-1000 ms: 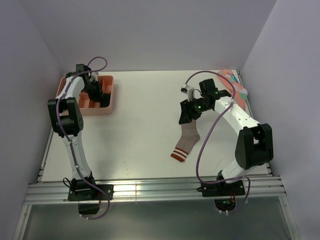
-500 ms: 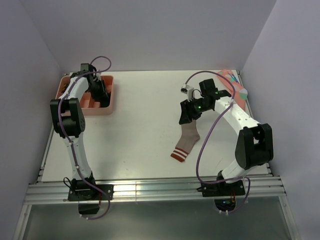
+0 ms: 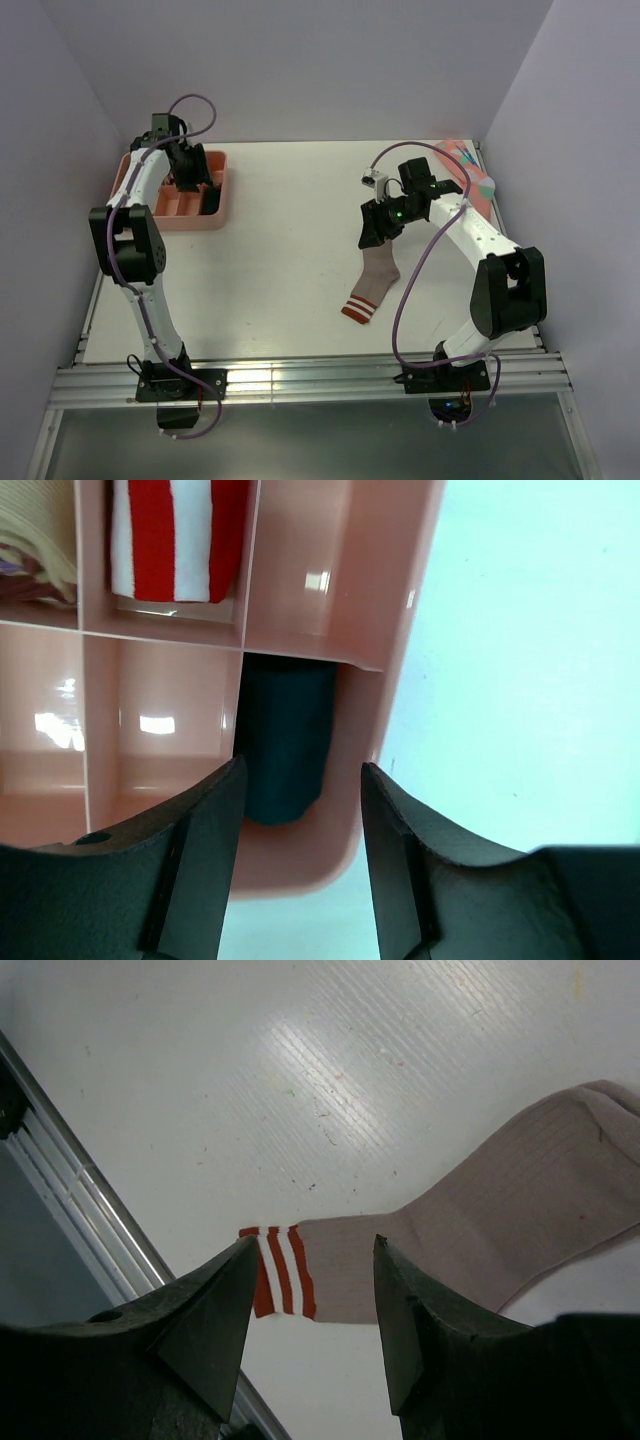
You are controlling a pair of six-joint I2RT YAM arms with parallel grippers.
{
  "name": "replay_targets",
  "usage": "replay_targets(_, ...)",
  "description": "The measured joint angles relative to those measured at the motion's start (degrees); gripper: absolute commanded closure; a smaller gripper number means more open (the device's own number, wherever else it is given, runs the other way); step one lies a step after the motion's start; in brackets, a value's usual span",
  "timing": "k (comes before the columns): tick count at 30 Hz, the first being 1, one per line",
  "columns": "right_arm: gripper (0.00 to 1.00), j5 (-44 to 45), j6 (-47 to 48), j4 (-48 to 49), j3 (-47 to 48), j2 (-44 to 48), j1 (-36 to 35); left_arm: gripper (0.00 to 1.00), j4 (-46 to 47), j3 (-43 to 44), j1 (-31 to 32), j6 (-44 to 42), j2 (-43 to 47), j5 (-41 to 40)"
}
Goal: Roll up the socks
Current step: Place the sock in the storage box, then roll the sock at the center of the board.
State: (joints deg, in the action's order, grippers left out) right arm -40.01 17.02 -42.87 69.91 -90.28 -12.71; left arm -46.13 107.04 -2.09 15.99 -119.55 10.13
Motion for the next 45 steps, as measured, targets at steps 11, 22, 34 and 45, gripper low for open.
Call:
replay_targets(11,0.43,9.5,5.2,0.0,-3.5,5.7,-0.8,0.46,5.8,-10.6,3.1,4.6,16.1,-1.0)
replay_targets(22,0.42,25.5,9.5,0.6,-22.5,20.3,-22.7,0.45,22.4,-38.9,16.9,18.1,46.6,-3.1)
replay_targets(34,0.43,33.3,1.0,8.2,-25.0,15.6,-33.5,0.44,24.9,-44.1,19.1,22.6,53.4,-5.5)
replay_targets(45,0.44,36.2,-4.4,9.5,-21.4,5.7,-36.7,0.43,24.4,-43.5,19.2,22.1,54.9,-5.6)
